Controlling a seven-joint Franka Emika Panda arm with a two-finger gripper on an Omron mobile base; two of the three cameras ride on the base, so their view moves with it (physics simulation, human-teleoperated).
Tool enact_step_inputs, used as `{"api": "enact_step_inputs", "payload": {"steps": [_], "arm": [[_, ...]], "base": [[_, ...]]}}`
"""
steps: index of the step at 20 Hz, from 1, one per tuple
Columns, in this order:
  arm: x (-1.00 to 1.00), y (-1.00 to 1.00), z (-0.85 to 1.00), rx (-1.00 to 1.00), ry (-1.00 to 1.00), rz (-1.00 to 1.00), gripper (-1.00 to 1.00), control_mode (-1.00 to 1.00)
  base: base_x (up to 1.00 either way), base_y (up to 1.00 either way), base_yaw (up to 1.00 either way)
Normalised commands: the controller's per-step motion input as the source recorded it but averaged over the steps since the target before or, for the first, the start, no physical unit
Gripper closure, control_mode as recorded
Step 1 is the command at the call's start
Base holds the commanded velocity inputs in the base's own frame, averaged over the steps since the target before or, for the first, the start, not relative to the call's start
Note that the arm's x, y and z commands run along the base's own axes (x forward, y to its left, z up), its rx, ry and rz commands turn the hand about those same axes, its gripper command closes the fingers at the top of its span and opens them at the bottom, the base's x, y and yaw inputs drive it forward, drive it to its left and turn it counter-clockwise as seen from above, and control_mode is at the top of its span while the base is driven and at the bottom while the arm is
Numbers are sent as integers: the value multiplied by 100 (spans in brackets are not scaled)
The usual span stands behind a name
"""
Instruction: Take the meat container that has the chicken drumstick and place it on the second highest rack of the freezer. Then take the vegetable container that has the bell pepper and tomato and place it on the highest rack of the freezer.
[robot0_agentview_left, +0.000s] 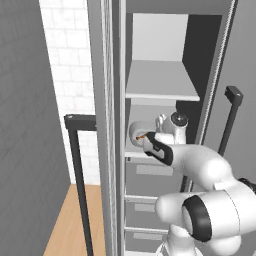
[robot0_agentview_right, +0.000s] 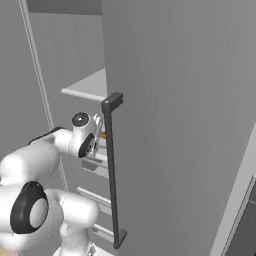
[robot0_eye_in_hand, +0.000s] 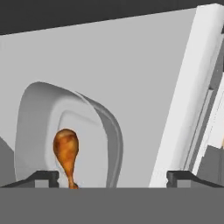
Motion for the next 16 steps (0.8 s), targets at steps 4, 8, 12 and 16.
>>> {"api": "enact_step_inputs", "payload": {"steps": [4, 8, 12, 16], "arm": [[-59, 0, 71, 0, -4, 0, -100, -100], [-80, 1, 82, 0, 0, 0, -100, -100], [-81, 6, 98, -1, 4, 0, -100, -100], [-94, 0, 96, 0, 2, 0, -100, -100]], "base": [[0, 0, 0], [0, 0, 0], [0, 0, 0], [0, 0, 0]]}}
